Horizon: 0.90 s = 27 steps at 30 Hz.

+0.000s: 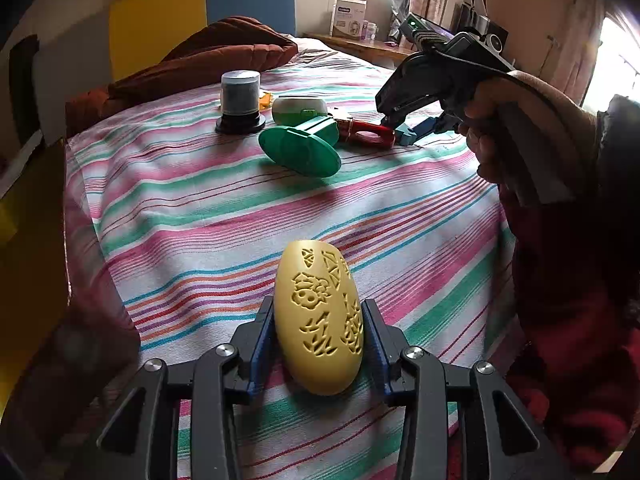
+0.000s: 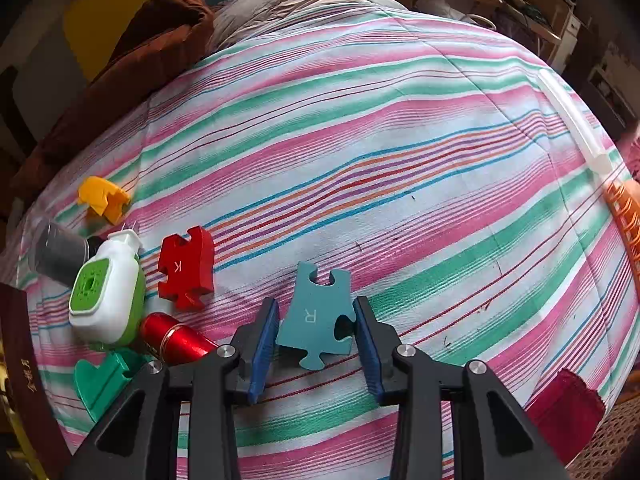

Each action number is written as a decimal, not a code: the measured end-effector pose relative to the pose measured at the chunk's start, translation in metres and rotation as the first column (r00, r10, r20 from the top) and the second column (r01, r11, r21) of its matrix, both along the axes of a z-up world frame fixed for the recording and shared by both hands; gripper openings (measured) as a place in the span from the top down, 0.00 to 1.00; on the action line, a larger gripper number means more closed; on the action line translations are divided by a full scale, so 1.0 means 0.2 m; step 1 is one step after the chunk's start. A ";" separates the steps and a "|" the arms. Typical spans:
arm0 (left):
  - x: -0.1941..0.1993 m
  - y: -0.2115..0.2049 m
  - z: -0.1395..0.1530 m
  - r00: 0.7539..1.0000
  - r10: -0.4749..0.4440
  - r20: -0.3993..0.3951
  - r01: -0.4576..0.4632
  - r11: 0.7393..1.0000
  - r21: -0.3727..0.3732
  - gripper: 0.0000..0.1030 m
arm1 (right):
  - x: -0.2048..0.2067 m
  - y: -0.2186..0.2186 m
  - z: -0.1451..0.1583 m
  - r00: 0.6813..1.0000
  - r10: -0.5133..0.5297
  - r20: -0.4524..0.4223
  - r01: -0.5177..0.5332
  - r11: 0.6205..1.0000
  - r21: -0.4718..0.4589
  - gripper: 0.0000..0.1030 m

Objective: Organize rigid objects
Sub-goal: 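Grasp the teal R puzzle piece with the right gripper while the left lifts the block, then lower the yellow oval block into the gold tray and open the left gripper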

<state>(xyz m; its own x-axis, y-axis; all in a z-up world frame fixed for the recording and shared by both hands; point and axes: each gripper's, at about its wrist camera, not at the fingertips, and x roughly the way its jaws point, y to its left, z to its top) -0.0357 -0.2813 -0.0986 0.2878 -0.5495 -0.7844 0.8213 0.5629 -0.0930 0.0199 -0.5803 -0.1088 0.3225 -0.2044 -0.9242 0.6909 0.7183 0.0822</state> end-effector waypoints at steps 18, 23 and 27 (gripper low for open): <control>0.05 0.13 0.23 0.996 0.085 0.025 -0.083 0.994 -0.068 0.60 | 0.05 0.15 0.02 0.996 0.079 -0.048 -0.085 0.988 -0.131 0.64; 0.13 0.32 0.44 0.975 0.210 0.069 -0.200 0.972 -0.125 0.60 | 0.05 0.19 0.03 0.994 0.094 -0.054 -0.101 0.983 -0.152 0.64; 0.24 0.50 0.50 0.942 0.326 0.075 -0.316 0.940 -0.127 0.60 | 0.05 0.23 0.04 0.993 0.101 -0.060 -0.109 0.980 -0.167 0.64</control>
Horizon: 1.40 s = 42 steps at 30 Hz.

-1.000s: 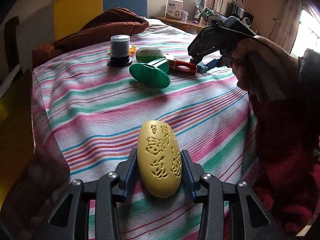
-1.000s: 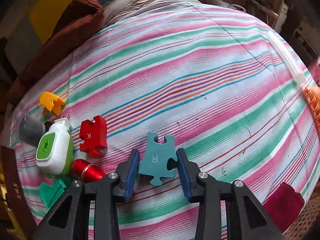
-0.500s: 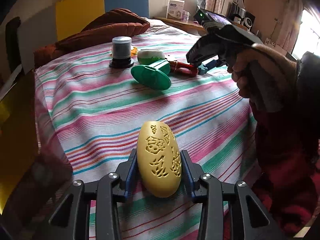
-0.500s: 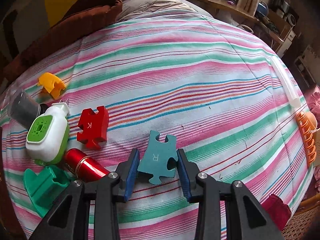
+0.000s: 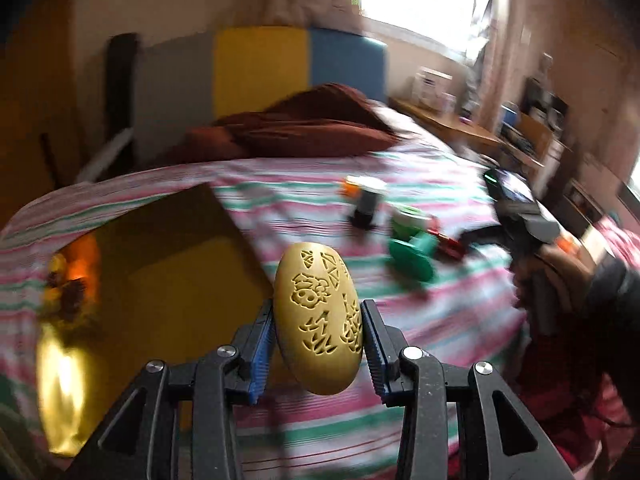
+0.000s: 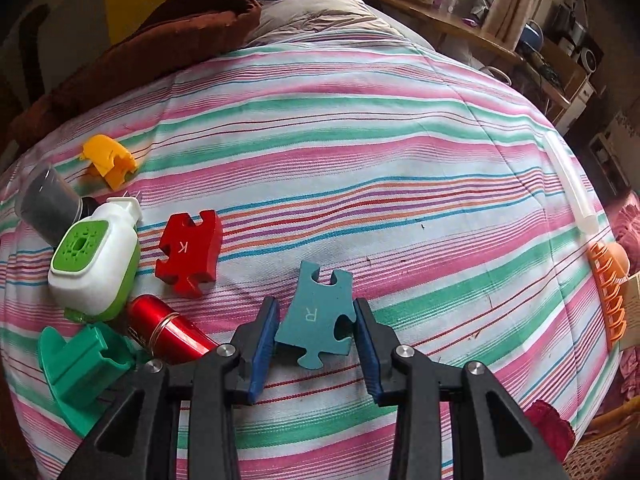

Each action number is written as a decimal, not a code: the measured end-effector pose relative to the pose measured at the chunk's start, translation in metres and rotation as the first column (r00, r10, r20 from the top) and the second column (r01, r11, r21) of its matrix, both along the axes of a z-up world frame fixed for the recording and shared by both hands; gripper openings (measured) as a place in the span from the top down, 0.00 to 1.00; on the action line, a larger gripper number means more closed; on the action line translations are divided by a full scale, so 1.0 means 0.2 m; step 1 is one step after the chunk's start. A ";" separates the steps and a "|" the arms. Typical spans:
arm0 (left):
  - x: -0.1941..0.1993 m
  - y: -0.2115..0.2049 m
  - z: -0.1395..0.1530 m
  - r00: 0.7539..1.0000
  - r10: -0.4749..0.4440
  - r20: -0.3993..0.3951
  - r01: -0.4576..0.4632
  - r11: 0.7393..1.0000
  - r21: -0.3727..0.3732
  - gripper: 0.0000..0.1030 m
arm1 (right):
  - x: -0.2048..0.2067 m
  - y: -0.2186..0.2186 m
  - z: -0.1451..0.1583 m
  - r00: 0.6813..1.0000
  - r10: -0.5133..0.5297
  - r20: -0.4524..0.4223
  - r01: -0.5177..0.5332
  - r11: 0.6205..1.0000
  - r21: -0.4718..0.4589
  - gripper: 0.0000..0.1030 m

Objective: Organize rigid objects
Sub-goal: 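Lower the yellow oval block into the gold tray and open the left gripper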

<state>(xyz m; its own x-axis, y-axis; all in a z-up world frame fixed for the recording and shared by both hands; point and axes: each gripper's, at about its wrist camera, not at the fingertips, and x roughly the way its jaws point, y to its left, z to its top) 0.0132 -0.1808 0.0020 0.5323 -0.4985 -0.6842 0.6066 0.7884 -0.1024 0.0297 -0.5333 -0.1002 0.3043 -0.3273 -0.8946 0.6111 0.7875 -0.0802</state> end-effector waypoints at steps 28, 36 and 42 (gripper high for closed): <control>0.64 0.80 -0.32 0.872 0.439 -0.215 -0.414 0.897 0.153 0.72 | 0.01 0.01 0.01 1.000 0.010 -0.006 -0.010 1.000 -0.005 0.64; 0.60 0.84 -0.32 0.868 0.458 -0.191 -0.433 0.887 0.159 0.71 | 0.01 0.00 0.01 1.000 0.009 -0.005 -0.009 1.000 0.001 0.64; 0.50 0.92 -0.26 0.856 0.497 -0.144 -0.482 0.867 0.129 0.71 | 0.01 0.00 0.00 1.000 0.006 -0.006 -0.006 1.000 -0.004 0.64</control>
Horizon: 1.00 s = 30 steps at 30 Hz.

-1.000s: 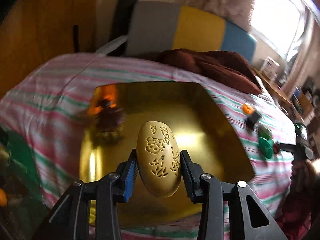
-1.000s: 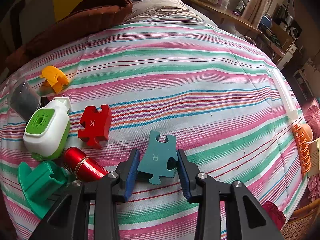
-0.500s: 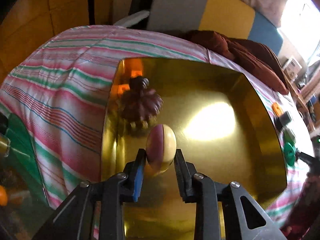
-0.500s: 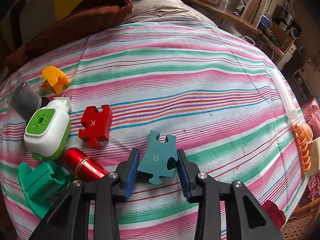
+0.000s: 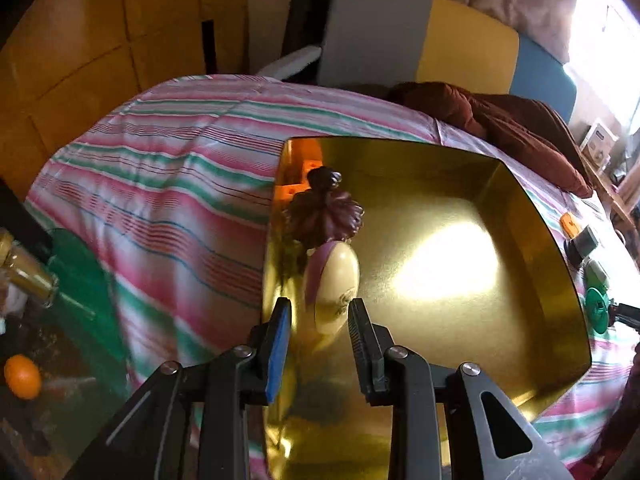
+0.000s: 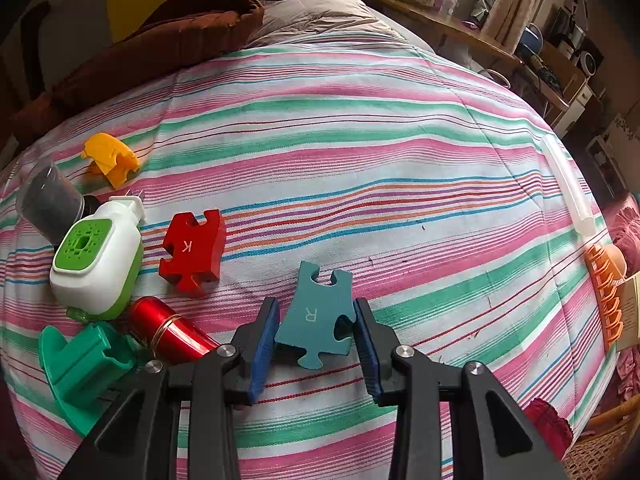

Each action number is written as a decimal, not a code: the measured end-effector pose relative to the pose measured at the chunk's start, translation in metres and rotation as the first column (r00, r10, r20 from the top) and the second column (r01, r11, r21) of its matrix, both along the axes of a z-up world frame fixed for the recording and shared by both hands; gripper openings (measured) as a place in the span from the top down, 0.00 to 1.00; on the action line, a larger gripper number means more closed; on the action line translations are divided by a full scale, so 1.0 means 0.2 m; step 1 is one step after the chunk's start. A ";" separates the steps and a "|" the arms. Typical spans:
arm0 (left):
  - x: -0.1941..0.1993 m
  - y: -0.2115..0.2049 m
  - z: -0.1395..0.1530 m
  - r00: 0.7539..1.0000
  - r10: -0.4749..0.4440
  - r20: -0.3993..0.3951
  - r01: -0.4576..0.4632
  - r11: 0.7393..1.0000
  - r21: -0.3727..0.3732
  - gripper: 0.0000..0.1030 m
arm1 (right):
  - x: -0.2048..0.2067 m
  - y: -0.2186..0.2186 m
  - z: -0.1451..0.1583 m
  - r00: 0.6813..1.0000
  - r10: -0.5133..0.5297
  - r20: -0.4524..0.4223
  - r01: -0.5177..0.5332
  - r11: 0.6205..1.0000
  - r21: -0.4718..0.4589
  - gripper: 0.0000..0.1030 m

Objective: Organize rigid objects
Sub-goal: 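Lower the yellow oval block into the gold tray and open the left gripper, then carry the teal puzzle piece into the gold tray and open the right gripper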

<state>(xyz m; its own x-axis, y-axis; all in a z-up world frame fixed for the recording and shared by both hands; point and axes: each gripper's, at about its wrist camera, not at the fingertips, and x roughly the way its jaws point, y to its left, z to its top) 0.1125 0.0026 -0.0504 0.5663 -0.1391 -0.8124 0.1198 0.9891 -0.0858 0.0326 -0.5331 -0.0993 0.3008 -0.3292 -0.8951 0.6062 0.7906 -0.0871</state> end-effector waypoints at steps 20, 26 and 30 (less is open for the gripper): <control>-0.36 -0.06 0.18 0.979 -0.018 0.202 0.002 0.997 0.076 0.55 | 0.00 0.06 0.01 1.000 0.006 -0.007 -0.006 0.999 -0.032 0.64; -0.40 -0.07 0.19 0.978 -0.022 0.209 0.007 0.997 0.072 0.55 | 0.00 0.07 0.01 1.000 0.009 -0.013 -0.009 0.999 -0.036 0.64; -0.41 -0.08 0.18 0.980 -0.026 0.198 0.015 0.998 0.060 0.54 | 0.00 0.07 0.02 1.000 0.010 -0.020 -0.011 0.999 -0.032 0.64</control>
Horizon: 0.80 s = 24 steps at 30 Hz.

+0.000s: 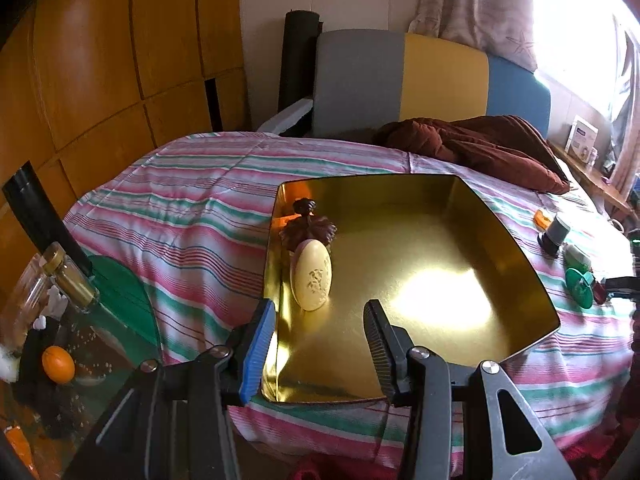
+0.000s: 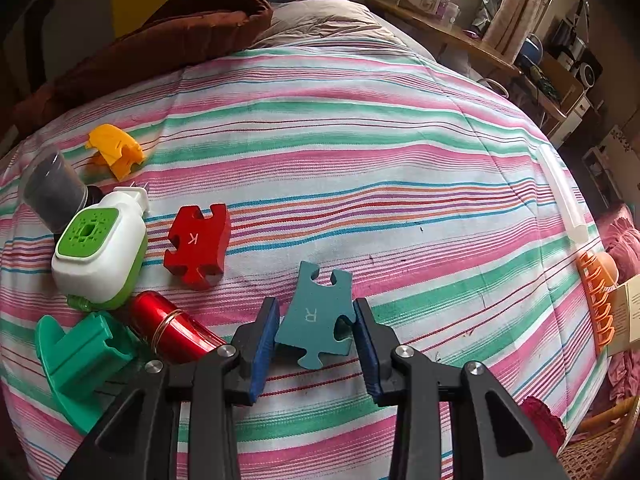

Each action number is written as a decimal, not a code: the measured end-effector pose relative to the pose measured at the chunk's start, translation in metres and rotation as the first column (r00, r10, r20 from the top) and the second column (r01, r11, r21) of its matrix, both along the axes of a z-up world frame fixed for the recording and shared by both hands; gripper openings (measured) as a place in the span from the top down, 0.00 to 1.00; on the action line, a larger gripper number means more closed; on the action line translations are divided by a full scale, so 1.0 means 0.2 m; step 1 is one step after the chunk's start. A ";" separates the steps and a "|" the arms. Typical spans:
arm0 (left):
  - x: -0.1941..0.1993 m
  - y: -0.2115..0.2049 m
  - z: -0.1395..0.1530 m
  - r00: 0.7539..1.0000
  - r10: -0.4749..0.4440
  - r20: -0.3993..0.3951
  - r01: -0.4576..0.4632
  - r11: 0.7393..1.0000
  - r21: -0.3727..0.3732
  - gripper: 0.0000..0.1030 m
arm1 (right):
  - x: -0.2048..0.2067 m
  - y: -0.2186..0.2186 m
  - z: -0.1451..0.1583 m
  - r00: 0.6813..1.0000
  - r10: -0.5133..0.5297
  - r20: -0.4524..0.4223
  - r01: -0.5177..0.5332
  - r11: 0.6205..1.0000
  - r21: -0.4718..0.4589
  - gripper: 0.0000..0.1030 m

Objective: Organize rigid objects
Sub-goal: 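Carry the teal puzzle piece into the gold tray and open the right gripper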

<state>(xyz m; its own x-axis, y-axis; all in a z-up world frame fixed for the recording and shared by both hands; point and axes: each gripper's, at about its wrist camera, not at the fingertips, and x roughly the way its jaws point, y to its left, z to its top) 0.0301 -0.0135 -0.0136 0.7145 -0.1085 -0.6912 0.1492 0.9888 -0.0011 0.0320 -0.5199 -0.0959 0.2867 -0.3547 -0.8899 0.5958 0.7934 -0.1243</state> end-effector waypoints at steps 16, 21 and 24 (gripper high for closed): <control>0.00 0.02 -0.02 1.000 0.010 0.001 -0.010 1.000 -0.027 0.54 | -0.09 0.13 0.44 0.962 0.061 0.266 -0.068 0.998 0.015 0.64; 0.01 0.11 -0.02 0.998 0.060 -0.002 -0.060 0.998 -0.034 0.54 | -0.01 0.51 0.63 0.884 0.284 0.371 -0.319 0.947 0.033 0.64; 0.01 0.19 -0.04 0.995 0.102 -0.008 -0.102 0.994 -0.033 0.54 | 0.09 0.85 0.67 0.801 0.459 0.386 -0.507 0.862 0.027 0.64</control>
